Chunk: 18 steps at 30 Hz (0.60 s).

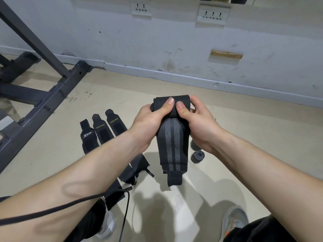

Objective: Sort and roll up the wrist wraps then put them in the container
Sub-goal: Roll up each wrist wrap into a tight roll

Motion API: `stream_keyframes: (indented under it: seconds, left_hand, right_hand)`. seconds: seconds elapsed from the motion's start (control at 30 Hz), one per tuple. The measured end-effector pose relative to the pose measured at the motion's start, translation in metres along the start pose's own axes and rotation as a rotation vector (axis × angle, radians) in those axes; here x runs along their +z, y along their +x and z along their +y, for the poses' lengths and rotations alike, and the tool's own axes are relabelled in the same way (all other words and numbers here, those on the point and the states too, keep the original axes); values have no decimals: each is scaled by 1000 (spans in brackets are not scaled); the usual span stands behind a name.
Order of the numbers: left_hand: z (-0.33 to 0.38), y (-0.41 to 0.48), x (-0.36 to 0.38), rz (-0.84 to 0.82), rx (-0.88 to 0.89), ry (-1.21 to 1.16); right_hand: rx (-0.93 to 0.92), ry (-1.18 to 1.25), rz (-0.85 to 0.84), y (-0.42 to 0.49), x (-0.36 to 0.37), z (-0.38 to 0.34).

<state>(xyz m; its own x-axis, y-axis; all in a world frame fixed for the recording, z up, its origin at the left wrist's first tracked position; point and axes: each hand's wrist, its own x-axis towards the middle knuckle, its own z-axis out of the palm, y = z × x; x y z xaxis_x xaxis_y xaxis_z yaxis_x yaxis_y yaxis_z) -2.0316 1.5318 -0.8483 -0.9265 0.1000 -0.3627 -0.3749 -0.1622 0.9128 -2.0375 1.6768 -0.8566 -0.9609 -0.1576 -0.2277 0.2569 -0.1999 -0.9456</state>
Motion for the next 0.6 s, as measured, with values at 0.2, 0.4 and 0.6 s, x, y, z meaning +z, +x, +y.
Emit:
stream_keyframes:
  seconds: [0.2,0.4,0.6]
  left_hand:
    - [11,-3,-3,95,7,-130]
    - [20,3,-12,238,3,-365]
    - [5,8,-8,419,85,-150]
  right_hand:
    - [85,-132,-26,-5,1,-1]
    - [95,-279,-140,-12,9,19]
    - [30,-369,-110,-14,17,30]
